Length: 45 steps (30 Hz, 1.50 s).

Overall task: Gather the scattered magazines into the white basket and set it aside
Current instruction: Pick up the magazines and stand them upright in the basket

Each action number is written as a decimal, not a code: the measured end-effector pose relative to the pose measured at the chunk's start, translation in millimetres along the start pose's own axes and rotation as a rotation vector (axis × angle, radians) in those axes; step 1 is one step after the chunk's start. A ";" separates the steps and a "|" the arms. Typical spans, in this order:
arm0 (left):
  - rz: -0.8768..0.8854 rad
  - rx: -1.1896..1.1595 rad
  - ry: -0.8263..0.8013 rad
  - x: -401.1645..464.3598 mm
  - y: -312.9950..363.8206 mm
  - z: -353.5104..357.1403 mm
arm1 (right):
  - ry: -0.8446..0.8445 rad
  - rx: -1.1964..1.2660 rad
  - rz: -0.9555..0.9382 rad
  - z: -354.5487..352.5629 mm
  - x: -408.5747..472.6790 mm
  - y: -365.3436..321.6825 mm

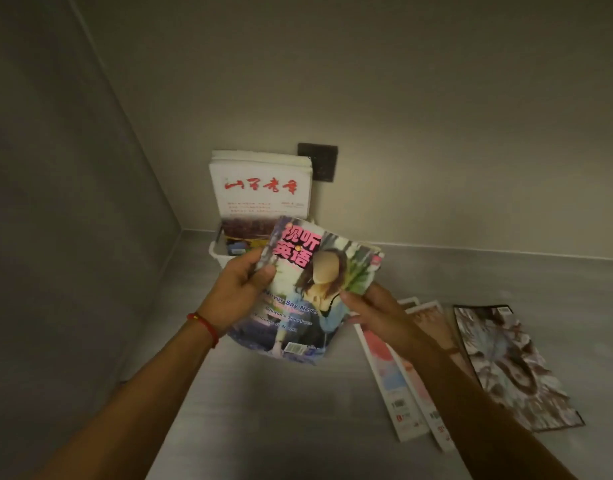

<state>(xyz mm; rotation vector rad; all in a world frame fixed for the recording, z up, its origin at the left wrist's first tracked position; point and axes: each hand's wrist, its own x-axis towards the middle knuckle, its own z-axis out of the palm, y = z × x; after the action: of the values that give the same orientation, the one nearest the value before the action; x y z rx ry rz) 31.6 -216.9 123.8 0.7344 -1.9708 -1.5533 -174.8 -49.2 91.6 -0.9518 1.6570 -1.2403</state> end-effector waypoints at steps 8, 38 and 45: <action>0.140 0.205 0.337 69.5 0.9 -90.2 | 0.493 -0.613 -0.395 28.7 106.8 -83.8; -0.382 -0.008 0.550 159.6 -93.3 -99.1 | 0.437 -0.104 0.047 69.0 185.3 -13.5; -0.099 0.429 0.381 67.7 -94.5 -11.1 | 0.658 -0.285 0.061 -10.7 55.5 60.2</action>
<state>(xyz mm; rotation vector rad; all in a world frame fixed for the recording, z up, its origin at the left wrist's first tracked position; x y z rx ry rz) -0.2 -290.0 38.5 1.2162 -2.0069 -0.9478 -210.0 -83.0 25.0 -0.6777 2.4059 -1.3871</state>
